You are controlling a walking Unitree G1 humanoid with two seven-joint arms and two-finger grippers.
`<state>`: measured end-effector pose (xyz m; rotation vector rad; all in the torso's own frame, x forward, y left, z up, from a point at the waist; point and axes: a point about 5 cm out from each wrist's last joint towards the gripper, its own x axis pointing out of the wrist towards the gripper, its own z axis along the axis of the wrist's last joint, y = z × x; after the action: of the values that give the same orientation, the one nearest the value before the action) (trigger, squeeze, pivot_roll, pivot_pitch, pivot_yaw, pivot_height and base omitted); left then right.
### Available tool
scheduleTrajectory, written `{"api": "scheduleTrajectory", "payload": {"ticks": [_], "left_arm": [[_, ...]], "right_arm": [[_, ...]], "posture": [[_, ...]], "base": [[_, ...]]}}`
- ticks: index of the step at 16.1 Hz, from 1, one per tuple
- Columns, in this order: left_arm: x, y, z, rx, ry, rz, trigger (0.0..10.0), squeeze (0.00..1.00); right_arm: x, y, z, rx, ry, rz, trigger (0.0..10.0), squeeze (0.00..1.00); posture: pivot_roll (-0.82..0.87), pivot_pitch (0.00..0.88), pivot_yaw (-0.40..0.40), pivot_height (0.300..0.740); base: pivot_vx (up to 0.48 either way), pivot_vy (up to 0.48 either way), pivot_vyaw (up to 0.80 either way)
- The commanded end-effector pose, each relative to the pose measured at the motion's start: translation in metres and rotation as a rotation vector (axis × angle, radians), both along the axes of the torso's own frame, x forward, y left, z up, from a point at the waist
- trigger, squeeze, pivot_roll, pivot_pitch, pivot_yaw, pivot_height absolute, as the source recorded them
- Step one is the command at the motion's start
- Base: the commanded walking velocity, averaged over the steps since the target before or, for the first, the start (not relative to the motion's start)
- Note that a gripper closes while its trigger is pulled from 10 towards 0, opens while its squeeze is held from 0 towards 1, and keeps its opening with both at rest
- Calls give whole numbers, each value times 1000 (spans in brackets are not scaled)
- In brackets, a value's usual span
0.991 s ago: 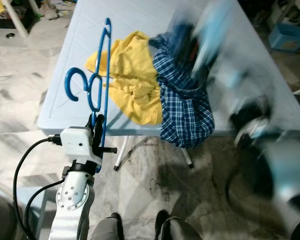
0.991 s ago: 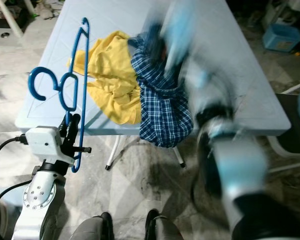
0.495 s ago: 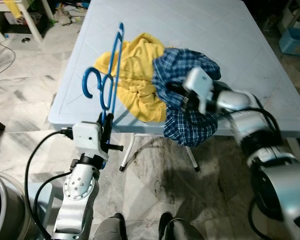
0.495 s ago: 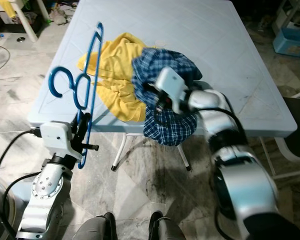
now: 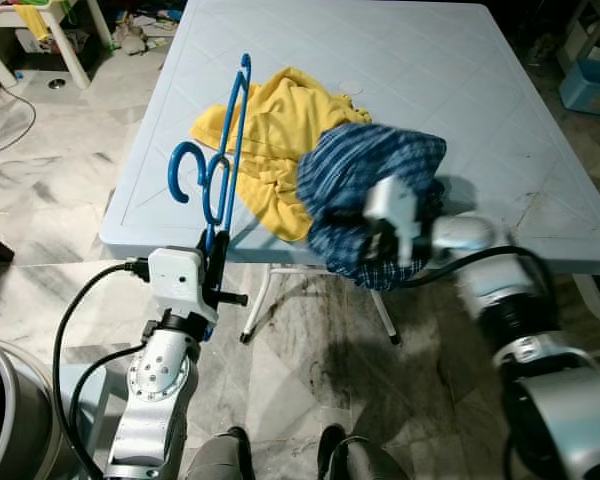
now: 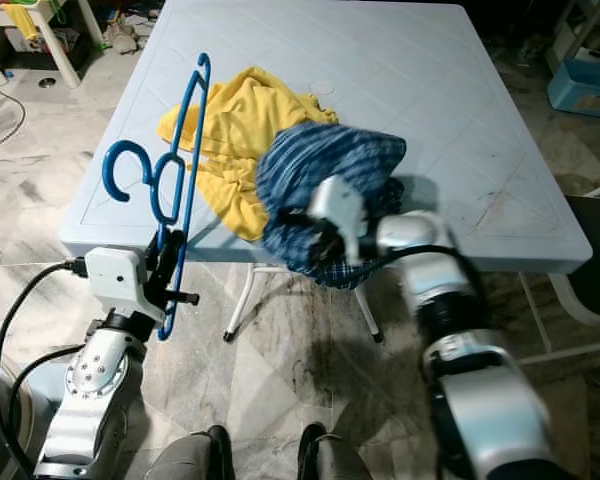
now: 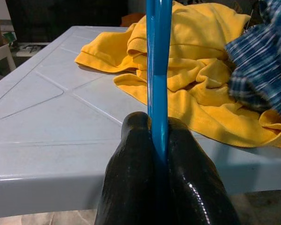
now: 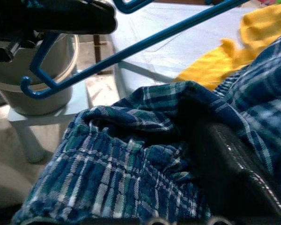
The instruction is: Hang hanger
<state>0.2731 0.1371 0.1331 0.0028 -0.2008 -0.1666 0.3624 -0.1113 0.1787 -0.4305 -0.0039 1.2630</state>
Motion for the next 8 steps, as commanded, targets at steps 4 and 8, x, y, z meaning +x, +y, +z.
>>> {"api": "scheduleTrajectory", "payload": {"ticks": [4, 8], "left_arm": [[-8, 4, -31, 17, 152, 11, 10000, 0], [-8, 6, -30, 20, 152, 16, 10000, 0]], "right_arm": [[17, 24, -6, 27, 67, -240, 10000, 1000], [41, 29, 9, 96, 65, -624, 10000, 1000]], "posture": [[162, 231, -35, 740], [172, 230, -35, 740]], "base": [[0, 0, 0], [0, 0, 0]]}}
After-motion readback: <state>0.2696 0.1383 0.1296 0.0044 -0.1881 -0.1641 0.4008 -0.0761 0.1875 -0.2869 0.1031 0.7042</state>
